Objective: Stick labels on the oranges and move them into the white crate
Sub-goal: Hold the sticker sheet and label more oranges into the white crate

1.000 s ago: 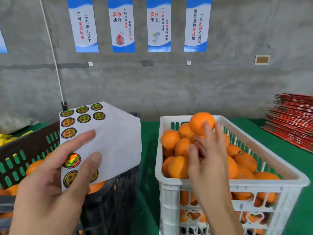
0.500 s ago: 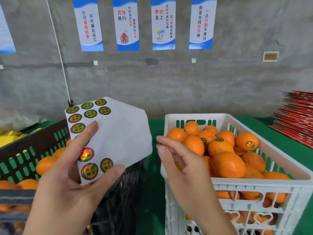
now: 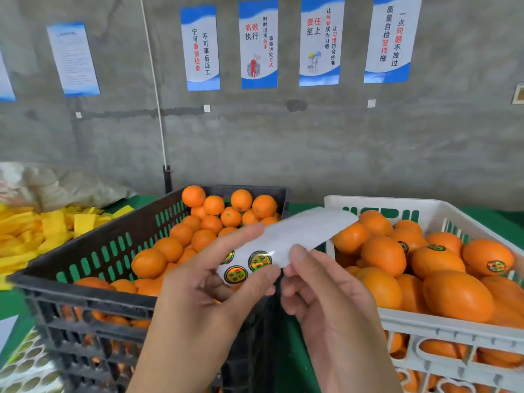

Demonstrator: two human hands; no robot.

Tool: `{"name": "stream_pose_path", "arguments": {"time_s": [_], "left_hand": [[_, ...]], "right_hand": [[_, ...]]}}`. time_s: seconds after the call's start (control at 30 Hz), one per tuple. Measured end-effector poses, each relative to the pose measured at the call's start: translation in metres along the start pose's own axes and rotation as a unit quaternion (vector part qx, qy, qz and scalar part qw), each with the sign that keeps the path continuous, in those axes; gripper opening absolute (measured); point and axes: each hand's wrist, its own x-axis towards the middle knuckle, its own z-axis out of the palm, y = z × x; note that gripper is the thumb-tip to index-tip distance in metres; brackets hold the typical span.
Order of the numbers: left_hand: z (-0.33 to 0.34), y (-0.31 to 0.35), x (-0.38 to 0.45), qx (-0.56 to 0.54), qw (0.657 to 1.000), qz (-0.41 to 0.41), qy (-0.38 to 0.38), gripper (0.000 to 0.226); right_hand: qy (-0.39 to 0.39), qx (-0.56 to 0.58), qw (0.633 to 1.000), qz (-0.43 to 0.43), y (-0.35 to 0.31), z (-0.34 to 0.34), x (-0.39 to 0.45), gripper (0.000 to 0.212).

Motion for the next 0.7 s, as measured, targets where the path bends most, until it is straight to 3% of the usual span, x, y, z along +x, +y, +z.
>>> {"name": "stream_pose_path", "arguments": {"time_s": [0.3,0.7], "left_hand": [[-0.001,0.001,0.000,0.002,1.000,-0.005,0.031,0.023],[0.000,-0.003,0.000,0.016,0.998,0.025,0.054,0.017]], "right_hand": [[0.047,-0.073,0.986,-0.141,0.004,0.009,-0.009,0.013],[0.057,-0.109,0.983,-0.139,0.008,0.008,-0.008,0.023]]}}
